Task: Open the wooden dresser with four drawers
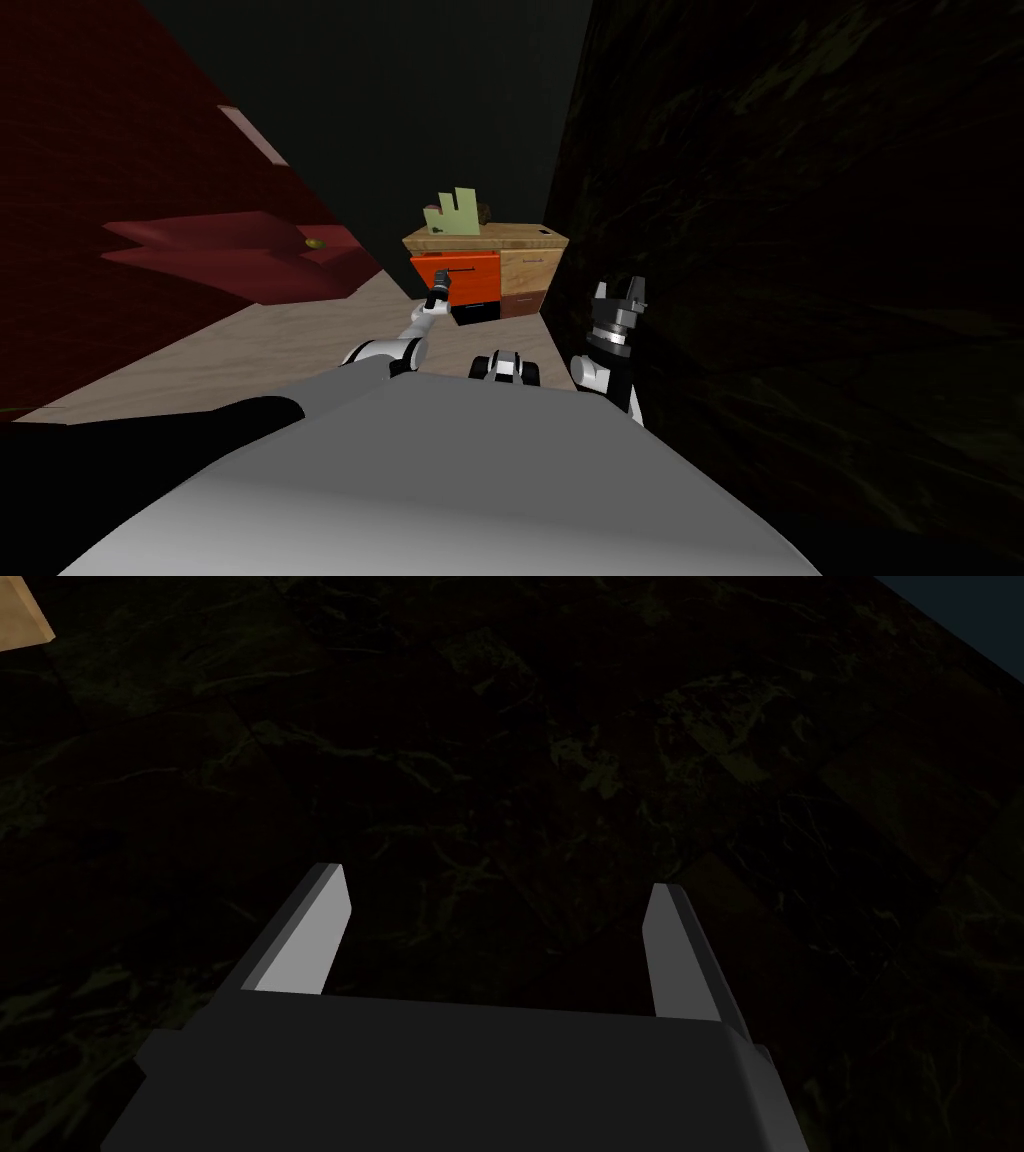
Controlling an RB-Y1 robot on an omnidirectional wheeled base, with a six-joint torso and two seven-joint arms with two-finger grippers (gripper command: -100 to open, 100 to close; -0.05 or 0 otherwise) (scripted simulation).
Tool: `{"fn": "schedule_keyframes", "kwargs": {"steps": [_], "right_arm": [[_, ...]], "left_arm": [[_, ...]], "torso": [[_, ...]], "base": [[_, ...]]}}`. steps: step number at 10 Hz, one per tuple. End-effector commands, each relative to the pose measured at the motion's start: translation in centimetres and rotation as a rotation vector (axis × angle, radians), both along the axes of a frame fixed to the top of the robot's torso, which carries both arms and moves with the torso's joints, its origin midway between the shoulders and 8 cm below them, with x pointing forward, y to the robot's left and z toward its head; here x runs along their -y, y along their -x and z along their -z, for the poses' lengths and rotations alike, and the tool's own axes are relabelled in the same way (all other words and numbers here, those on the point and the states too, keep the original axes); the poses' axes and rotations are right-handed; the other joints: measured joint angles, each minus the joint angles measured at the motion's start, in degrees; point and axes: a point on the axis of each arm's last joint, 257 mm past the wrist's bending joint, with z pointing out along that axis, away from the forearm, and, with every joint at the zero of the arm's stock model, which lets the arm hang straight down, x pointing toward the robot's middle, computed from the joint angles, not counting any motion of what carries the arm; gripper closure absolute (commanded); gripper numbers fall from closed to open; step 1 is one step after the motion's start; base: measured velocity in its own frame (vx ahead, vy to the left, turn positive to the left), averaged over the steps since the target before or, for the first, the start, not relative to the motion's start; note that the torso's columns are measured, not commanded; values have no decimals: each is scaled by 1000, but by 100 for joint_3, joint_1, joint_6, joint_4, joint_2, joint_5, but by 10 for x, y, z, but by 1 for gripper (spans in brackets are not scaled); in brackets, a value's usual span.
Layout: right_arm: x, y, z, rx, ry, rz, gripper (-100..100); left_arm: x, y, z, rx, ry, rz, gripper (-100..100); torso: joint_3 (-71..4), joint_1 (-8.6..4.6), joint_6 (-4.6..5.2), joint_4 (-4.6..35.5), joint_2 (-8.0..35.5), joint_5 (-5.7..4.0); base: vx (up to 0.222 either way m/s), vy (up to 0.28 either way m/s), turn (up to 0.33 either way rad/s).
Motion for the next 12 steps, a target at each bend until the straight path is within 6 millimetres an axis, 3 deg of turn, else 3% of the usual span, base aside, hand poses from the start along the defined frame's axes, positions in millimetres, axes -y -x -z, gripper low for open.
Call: {"fn": "schedule_keyframes", "kwargs": {"steps": [1, 3, 4, 6, 7, 8, 10, 11, 12], "right_arm": [[0, 0, 0, 0, 0, 0, 0], [0, 0, 0, 0, 0, 0, 0], [0, 0, 0, 0, 0, 0, 0], [0, 0, 0, 0, 0, 0, 0], [0, 0, 0, 0, 0, 0, 0], [0, 0, 0, 0, 0, 0, 0], [0, 0, 0, 0, 0, 0, 0], [0, 0, 0, 0, 0, 0, 0], [0, 0, 0, 0, 0, 0, 0]], "left_arm": [[0, -11, 1, -17, 12, 1, 100], [-2, -9, 11, -38, 18, -3, 100], [-14, -19, -23, 17, -4, -8, 100], [-11, -25, -5, -32, 21, -12, 100], [-11, -24, -11, -13, 14, -9, 100], [-39, -7, -3, -18, 12, -28, 100], [-39, -7, -3, -15, 20, -27, 100], [-66, 11, 1, -15, 15, -43, 100], [-65, 10, -1, -7, 21, -40, 100]], "torso": [[22, -7, -6, 19, 31, -10], [11, -4, -2, 5, 11, -2], [3, 5, -2, -6, 0, 5], [34, -9, -22, 33, 49, -18], [33, 1, -18, 28, 45, -12], [24, 6, -18, 29, 32, -13], [20, 0, -34, 22, 28, -14], [22, 20, -22, 21, 30, -6], [23, 13, -34, 17, 31, -4]], "base": [[-38, -17, 5], [-12, -14, -11], [-90, -51, 41], [-78, -49, 38], [-21, -8, 4], [11, -100, -91], [18, -76, 20], [26, -88, -73], [27, -98, -15]]}}
